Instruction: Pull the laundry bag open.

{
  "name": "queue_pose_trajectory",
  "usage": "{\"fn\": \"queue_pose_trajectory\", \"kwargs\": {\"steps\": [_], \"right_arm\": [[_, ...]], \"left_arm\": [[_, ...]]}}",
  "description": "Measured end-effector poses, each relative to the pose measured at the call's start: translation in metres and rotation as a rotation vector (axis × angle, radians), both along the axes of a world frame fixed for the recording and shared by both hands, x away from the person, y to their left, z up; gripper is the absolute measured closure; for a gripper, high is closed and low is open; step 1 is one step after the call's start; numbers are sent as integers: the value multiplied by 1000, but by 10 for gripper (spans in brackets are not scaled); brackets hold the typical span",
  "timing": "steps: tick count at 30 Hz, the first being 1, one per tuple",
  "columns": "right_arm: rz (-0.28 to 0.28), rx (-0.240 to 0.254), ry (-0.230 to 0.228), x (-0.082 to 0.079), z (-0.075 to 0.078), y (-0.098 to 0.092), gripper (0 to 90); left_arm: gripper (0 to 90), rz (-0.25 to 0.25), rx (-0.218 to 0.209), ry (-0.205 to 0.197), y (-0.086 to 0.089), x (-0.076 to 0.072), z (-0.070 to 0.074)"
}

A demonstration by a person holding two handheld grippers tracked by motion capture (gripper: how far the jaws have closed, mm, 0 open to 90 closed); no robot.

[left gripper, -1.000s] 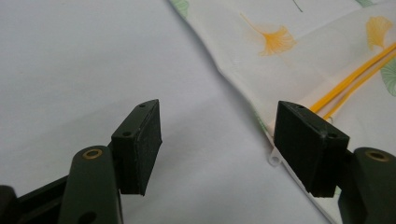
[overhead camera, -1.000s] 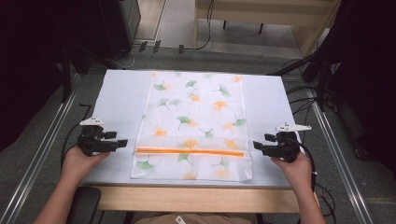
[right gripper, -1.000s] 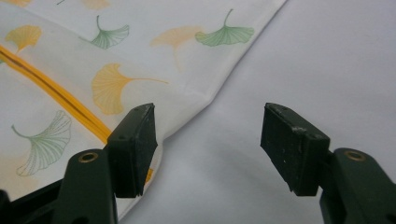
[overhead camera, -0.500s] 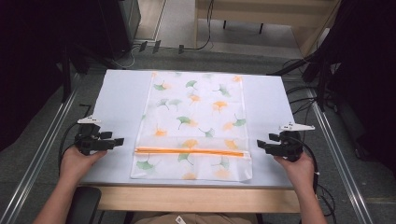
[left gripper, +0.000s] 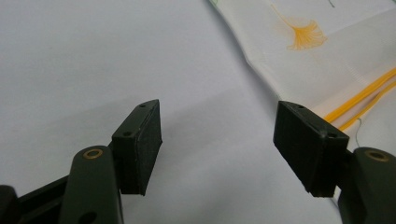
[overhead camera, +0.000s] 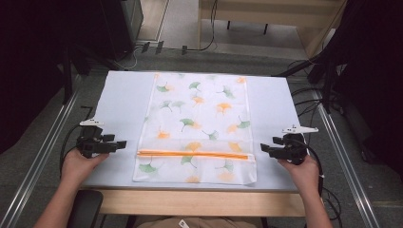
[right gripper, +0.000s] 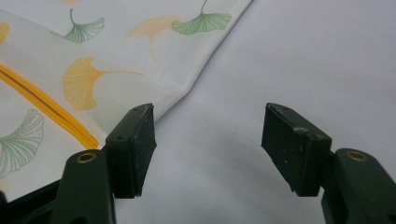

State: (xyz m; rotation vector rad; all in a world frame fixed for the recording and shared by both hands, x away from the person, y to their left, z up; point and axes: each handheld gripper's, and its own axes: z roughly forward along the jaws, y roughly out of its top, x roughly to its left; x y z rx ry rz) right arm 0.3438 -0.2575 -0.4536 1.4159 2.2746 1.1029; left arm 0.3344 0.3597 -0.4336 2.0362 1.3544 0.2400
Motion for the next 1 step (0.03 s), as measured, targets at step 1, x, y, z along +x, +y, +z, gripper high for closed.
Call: {"fn": "queue_pose_trajectory", "kwargs": {"steps": [1], "right_arm": [[2,-1,3,0,-1,0,357]], "left_arm": [[332,4,4,5,0,0,0]]}}
